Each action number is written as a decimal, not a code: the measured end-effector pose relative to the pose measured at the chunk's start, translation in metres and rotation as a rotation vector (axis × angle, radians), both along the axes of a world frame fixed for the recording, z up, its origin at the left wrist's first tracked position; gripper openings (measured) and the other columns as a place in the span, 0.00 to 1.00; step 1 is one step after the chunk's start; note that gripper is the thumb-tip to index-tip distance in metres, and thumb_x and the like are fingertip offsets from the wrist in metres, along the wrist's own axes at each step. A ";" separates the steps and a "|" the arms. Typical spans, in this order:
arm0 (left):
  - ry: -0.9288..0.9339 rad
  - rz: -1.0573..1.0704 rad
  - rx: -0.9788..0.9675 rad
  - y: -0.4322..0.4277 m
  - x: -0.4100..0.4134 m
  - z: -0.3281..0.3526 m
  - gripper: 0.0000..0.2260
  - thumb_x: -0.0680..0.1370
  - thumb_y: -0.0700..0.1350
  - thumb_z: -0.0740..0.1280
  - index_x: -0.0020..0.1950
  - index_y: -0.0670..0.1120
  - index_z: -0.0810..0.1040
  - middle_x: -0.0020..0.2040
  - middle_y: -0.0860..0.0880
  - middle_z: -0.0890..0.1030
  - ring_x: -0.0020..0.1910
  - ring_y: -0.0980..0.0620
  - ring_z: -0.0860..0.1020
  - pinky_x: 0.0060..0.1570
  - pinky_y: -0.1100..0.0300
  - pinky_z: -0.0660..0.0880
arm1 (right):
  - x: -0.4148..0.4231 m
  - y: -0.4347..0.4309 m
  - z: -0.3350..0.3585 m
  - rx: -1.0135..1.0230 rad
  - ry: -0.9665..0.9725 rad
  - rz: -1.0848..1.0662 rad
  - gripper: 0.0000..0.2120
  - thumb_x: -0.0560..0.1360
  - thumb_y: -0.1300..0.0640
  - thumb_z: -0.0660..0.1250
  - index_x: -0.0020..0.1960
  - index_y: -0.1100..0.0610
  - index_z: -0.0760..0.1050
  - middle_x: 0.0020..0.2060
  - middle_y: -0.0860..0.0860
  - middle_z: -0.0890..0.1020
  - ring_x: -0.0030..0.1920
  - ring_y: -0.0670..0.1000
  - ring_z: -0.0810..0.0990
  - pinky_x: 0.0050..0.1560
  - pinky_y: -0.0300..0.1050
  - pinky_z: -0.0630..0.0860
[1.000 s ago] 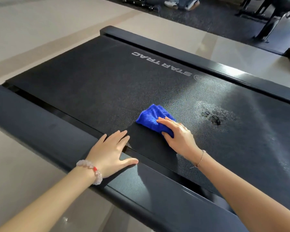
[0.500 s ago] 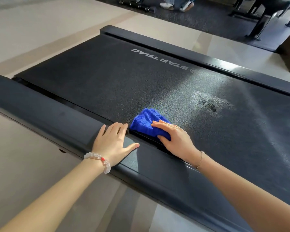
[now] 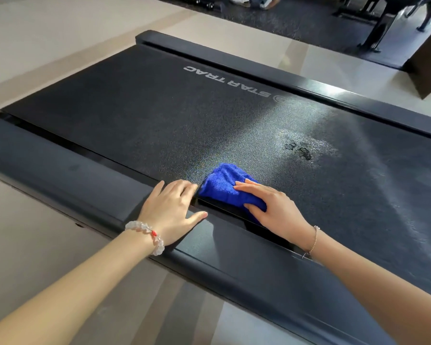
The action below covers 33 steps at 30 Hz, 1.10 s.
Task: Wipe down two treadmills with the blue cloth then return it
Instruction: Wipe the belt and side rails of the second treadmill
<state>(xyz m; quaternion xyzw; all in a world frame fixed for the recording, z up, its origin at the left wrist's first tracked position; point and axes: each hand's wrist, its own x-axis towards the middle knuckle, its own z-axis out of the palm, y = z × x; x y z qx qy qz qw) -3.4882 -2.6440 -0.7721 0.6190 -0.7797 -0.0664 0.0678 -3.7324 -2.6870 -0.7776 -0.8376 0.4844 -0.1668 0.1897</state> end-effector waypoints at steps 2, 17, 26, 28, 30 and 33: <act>0.011 -0.008 0.009 -0.005 -0.008 -0.001 0.36 0.70 0.66 0.49 0.64 0.43 0.76 0.59 0.48 0.78 0.60 0.48 0.76 0.64 0.46 0.66 | -0.008 -0.003 0.002 0.010 -0.006 -0.007 0.21 0.75 0.57 0.65 0.64 0.39 0.70 0.61 0.27 0.68 0.67 0.31 0.61 0.64 0.29 0.61; 0.032 -0.086 0.026 -0.060 -0.047 0.005 0.37 0.73 0.69 0.48 0.73 0.46 0.63 0.71 0.51 0.66 0.70 0.52 0.63 0.71 0.53 0.56 | -0.060 -0.061 0.003 0.053 -0.001 -0.165 0.21 0.75 0.56 0.65 0.64 0.38 0.69 0.64 0.30 0.70 0.69 0.33 0.60 0.64 0.47 0.71; -0.014 -0.197 0.102 -0.109 -0.065 0.004 0.31 0.78 0.64 0.53 0.76 0.51 0.54 0.76 0.52 0.55 0.74 0.53 0.52 0.73 0.57 0.48 | -0.083 -0.126 -0.003 0.032 -0.039 -0.234 0.21 0.75 0.59 0.65 0.65 0.43 0.71 0.65 0.36 0.73 0.69 0.36 0.63 0.68 0.42 0.66; -0.058 -0.197 0.105 -0.120 -0.072 0.001 0.31 0.78 0.65 0.51 0.77 0.52 0.51 0.77 0.53 0.52 0.75 0.53 0.49 0.73 0.55 0.46 | -0.088 -0.144 -0.003 0.034 -0.030 -0.236 0.20 0.75 0.59 0.65 0.65 0.43 0.71 0.65 0.36 0.73 0.70 0.37 0.63 0.68 0.44 0.66; -0.095 -0.183 0.123 -0.134 -0.079 -0.002 0.32 0.78 0.66 0.50 0.77 0.52 0.47 0.77 0.53 0.48 0.75 0.53 0.46 0.73 0.52 0.45 | -0.092 -0.163 -0.002 0.038 -0.025 -0.233 0.20 0.75 0.59 0.65 0.65 0.43 0.71 0.65 0.36 0.73 0.70 0.38 0.63 0.68 0.46 0.66; -0.114 -0.153 0.171 -0.155 -0.090 -0.005 0.33 0.77 0.66 0.49 0.77 0.54 0.44 0.77 0.54 0.44 0.76 0.53 0.43 0.74 0.50 0.43 | -0.097 -0.193 -0.003 0.025 0.002 -0.240 0.20 0.75 0.58 0.64 0.65 0.43 0.71 0.65 0.36 0.73 0.70 0.40 0.63 0.67 0.48 0.67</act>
